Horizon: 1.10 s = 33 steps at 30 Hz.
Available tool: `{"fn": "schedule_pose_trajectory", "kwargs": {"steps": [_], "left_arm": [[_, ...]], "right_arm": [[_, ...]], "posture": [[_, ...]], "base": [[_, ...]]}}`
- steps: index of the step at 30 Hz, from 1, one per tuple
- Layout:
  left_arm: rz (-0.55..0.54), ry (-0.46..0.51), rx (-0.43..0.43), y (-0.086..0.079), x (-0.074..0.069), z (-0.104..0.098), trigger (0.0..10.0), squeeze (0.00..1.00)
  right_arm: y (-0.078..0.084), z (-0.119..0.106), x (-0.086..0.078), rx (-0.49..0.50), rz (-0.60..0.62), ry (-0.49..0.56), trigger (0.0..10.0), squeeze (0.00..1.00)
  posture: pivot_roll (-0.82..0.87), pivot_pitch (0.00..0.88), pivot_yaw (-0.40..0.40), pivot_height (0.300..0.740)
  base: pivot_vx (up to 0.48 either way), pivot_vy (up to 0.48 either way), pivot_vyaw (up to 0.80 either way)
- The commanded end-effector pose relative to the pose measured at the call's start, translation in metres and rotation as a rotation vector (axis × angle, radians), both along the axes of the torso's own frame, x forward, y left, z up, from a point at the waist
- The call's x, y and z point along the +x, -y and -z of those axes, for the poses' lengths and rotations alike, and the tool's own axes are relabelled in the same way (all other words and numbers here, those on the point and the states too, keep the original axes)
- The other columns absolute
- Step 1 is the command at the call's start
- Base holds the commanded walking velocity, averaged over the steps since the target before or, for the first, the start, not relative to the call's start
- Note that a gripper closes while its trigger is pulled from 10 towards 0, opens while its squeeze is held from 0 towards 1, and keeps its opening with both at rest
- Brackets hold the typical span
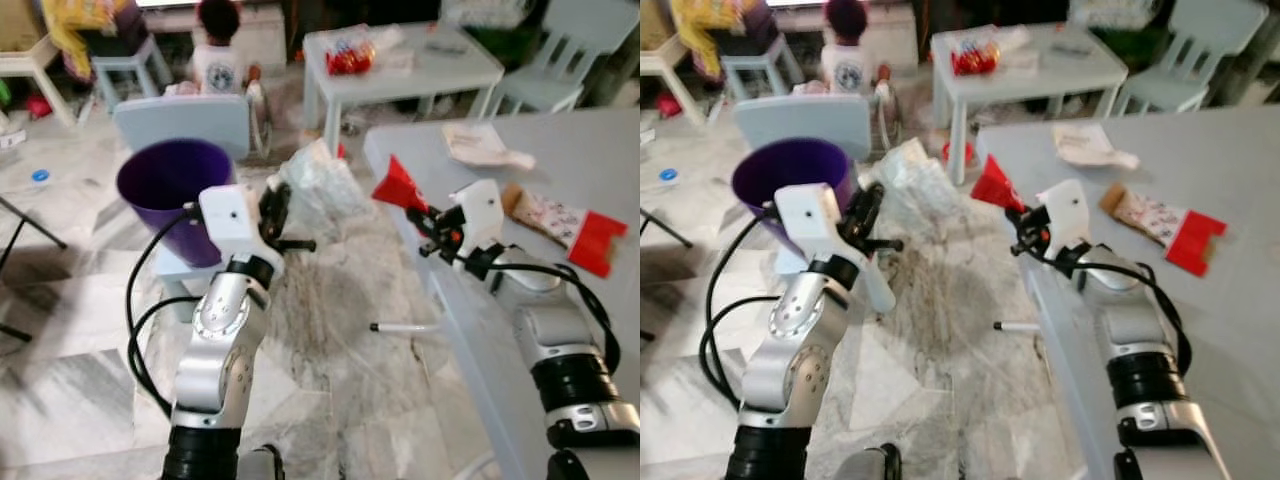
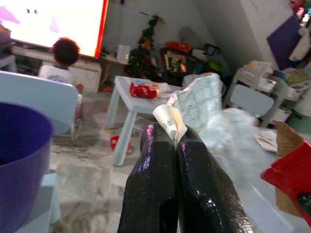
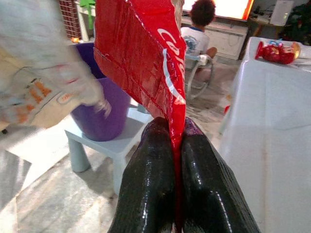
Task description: Picking trash to rubbish bin
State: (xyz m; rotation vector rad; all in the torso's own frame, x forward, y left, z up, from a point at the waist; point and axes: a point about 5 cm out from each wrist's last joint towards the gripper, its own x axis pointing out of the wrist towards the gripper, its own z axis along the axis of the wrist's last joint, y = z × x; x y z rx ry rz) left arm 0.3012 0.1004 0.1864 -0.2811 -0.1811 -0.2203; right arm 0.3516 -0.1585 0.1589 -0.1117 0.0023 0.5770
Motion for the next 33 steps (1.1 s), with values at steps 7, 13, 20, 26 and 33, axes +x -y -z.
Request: {"fn": "schedule_pose_trajectory", "kwargs": {"steps": [7,13,20,26,33], "left_arm": [[0.029,-0.028,-0.021,0.0075,0.0001,0.0023,0.0,0.0],[0.031,-0.035,-0.027,0.0076,0.0005,0.003,0.0,0.0],[0.033,-0.039,-0.026,0.0075,0.002,0.0034,0.0,0.0],[0.032,-0.043,-0.024,0.0077,0.0014,0.0044,0.0,0.0],[0.037,-0.044,-0.025,0.0089,0.0021,0.0044,0.0,0.0]], "right_arm": [[0.0066,-0.0026,0.0002,0.008,0.013,0.0,0.0,0.0],[0.0059,-0.0034,-0.0001,0.01,0.008,0.004,0.0,0.0],[0.0057,-0.0032,0.0004,0.008,0.007,0.006,0.0,0.0],[0.0049,-0.0032,0.0004,0.004,0.001,0.008,0.0,0.0],[0.0053,-0.0042,0.0012,0.003,-0.001,0.01,0.0,0.0]], "posture": [[0.04,0.126,-0.059,0.74],[0.04,0.126,-0.059,0.74],[0.04,0.121,-0.058,0.74],[0.04,0.117,-0.059,0.74],[0.04,0.114,-0.058,0.74]], "base": [[0.0,0.0,0.0],[0.0,0.046,0.0],[0.0,0.318,0.0],[0.0,0.445,0.0],[0.0,0.453,0.0]]}}
